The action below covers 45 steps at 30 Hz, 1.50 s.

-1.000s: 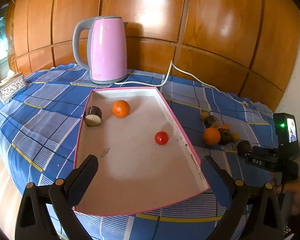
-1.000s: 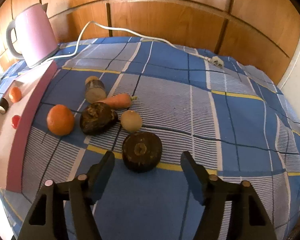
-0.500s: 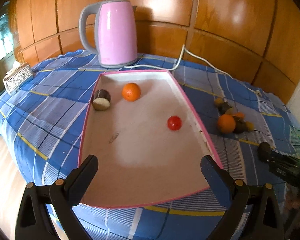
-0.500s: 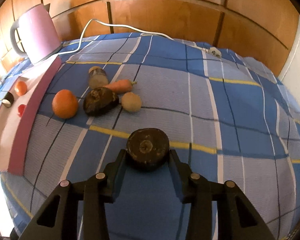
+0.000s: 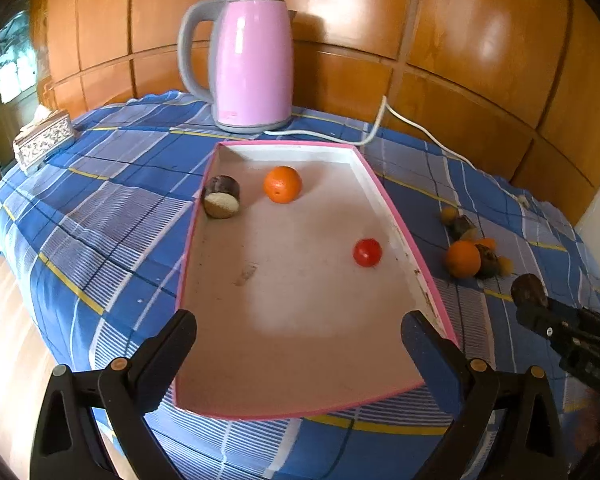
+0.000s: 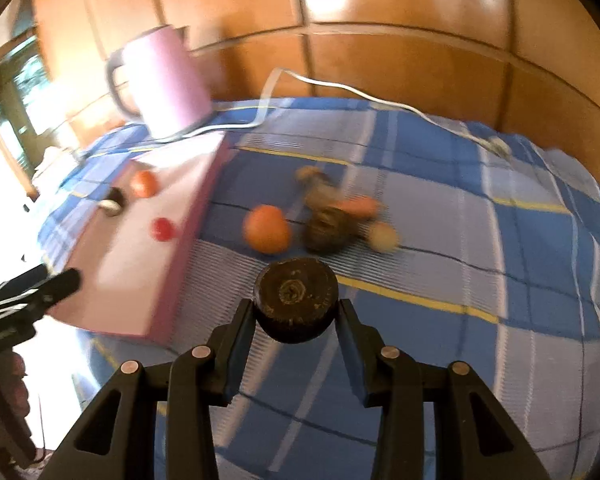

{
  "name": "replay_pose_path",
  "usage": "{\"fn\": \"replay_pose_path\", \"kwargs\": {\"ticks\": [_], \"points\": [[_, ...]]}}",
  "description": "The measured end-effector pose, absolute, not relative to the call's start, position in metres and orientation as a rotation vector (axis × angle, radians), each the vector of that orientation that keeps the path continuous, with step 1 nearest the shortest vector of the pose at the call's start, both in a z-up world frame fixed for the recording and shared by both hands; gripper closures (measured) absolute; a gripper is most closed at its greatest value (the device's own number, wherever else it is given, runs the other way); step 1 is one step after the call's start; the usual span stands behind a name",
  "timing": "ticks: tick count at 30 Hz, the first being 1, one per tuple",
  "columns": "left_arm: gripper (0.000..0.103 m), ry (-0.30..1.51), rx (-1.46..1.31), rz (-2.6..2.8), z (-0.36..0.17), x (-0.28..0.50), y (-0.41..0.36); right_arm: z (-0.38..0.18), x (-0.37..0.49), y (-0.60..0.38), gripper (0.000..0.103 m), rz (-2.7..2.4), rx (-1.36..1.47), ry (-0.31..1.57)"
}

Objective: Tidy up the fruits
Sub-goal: 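Carry the dark beet with the right gripper into the tray and release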

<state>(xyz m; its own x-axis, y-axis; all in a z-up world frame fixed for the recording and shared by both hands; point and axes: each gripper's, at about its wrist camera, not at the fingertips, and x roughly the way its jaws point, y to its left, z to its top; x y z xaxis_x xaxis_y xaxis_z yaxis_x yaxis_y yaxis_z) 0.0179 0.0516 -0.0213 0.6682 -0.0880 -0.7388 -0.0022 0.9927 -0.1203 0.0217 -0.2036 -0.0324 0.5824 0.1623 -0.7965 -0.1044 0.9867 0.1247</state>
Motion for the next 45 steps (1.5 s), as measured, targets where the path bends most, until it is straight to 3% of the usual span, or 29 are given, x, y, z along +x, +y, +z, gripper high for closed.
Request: {"fn": "replay_pose_path", "kwargs": {"ticks": [13, 23, 25, 30, 35, 39, 45], "points": [[0.0, 0.798, -0.282, 0.205, -0.021, 0.021, 0.129, -0.021, 0.041, -0.107, 0.061, 0.428, -0.052, 0.935], [0.0, 0.821, -0.363, 0.287, -0.037, 0.018, 0.149, -0.048, 0.061, -0.067, 0.06, 0.412, -0.129, 0.994], [0.0, 0.815, -0.362, 0.285, -0.038, 0.017, 0.15, -0.049, 0.061, -0.068, 0.05, 0.394, -0.133, 0.995], [0.0, 0.803, -0.33, 0.268, -0.034, 0.018, 0.143, -0.046, 0.056, -0.076, 0.038, 0.359, -0.115, 0.967], [0.0, 0.772, -0.27, 0.241, -0.026, 0.017, 0.131, -0.04, 0.045, -0.086, 0.036, 0.318, -0.073, 0.938], [0.0, 0.732, -0.204, 0.195, -0.017, 0.013, 0.115, -0.032, 0.037, -0.095, 0.026, 0.263, -0.058, 0.896], [0.0, 0.69, -0.117, 0.124, -0.008, 0.009, 0.091, -0.025, 0.03, -0.117, 0.02, 0.178, -0.019, 0.859]]}}
